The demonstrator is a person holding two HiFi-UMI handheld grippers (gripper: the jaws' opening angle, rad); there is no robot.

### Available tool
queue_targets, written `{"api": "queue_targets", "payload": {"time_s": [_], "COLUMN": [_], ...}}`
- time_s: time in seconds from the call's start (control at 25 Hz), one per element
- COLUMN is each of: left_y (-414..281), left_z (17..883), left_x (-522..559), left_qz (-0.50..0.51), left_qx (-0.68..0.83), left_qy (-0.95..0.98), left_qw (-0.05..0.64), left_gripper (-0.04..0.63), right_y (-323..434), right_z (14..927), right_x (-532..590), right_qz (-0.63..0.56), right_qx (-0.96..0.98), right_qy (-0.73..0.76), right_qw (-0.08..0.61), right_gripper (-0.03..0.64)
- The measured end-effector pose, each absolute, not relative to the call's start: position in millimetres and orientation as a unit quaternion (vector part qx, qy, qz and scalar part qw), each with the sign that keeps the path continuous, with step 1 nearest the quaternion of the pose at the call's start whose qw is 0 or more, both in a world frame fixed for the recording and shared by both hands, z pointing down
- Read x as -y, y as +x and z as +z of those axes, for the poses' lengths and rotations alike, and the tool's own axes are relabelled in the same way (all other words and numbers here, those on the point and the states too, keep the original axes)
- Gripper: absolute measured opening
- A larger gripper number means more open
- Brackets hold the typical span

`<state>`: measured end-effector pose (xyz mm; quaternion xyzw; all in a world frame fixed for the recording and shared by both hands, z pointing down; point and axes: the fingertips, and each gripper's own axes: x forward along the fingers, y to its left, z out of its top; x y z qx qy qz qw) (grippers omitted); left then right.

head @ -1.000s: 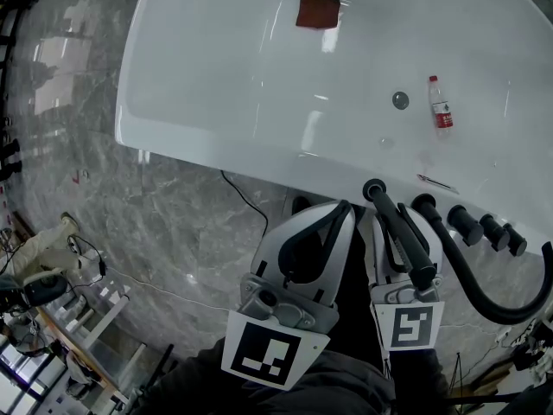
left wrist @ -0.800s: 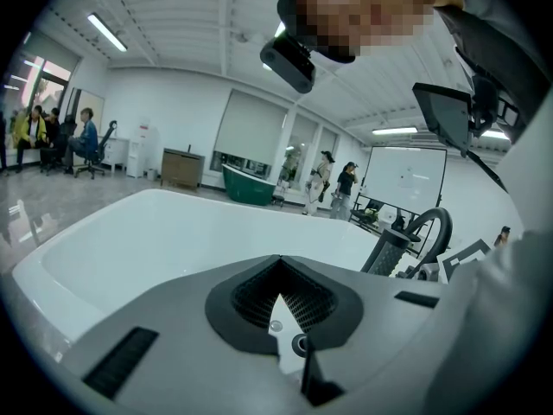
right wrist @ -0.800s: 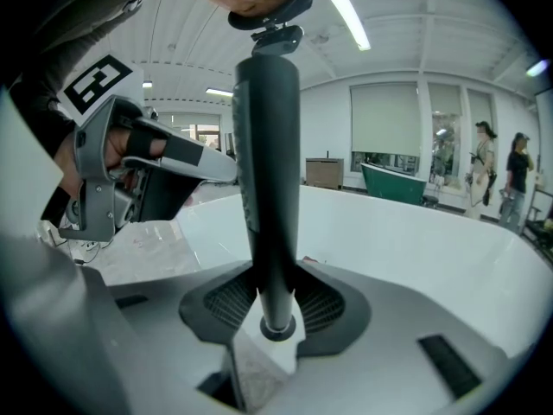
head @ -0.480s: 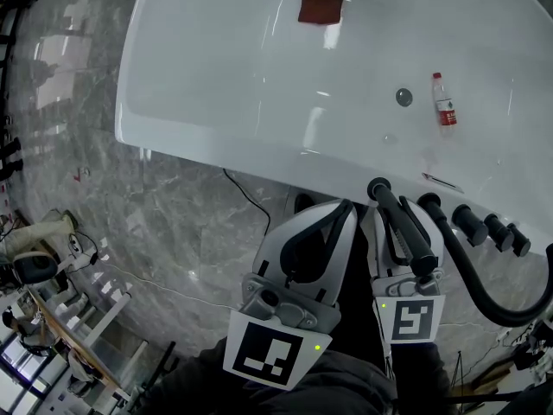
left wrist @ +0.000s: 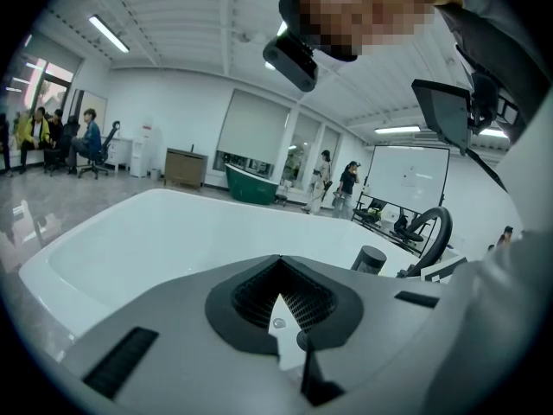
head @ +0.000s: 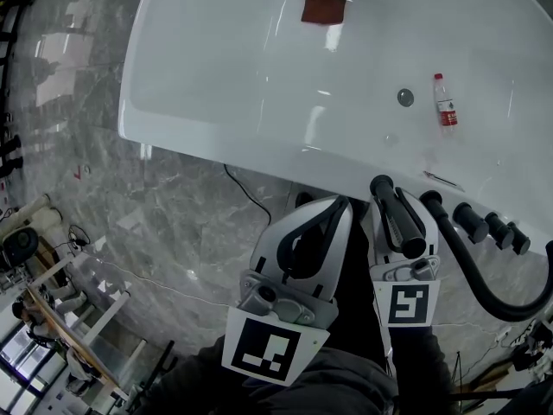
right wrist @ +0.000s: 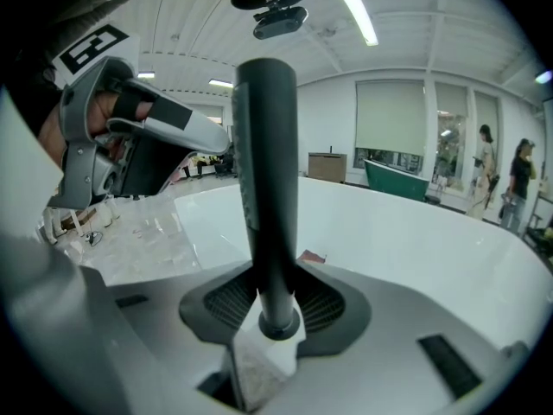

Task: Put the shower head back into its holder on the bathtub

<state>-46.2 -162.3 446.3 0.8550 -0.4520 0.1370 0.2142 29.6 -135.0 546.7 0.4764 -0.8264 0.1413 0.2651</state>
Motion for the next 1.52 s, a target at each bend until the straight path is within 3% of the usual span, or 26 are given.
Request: {"api": "queue_targets", "payload": {"time_s": [0.44, 0.68, 1.52], "left_y": [-54.7, -56.4, -40.5], "left_z": [428.7, 416.1, 400.2], "left_x": [145.3, 136.9, 121.8], "left_qz": [0.142, 0.143, 0.142], "left_qx": [0.454, 0.452, 0.438], "left_qy": [0.858, 0.862, 0.871], "left_qw": [0.193, 0.179, 0.169], "left_gripper": [0.003, 0.003, 0.003], "right_y": [27.1, 25.6, 30.9], "right_z": [535.4, 510.8, 490.8], "right_x": [136.1, 129.1, 118.4], "right_qz": [0.14, 0.136, 0.135], "right_qx": [0.83, 0.832, 0.832], "right_qy": [0.485, 0.493, 0.501], "right_qw": [0.239, 0.213, 0.199], "right_gripper": [0.144, 0.212, 0.215]}}
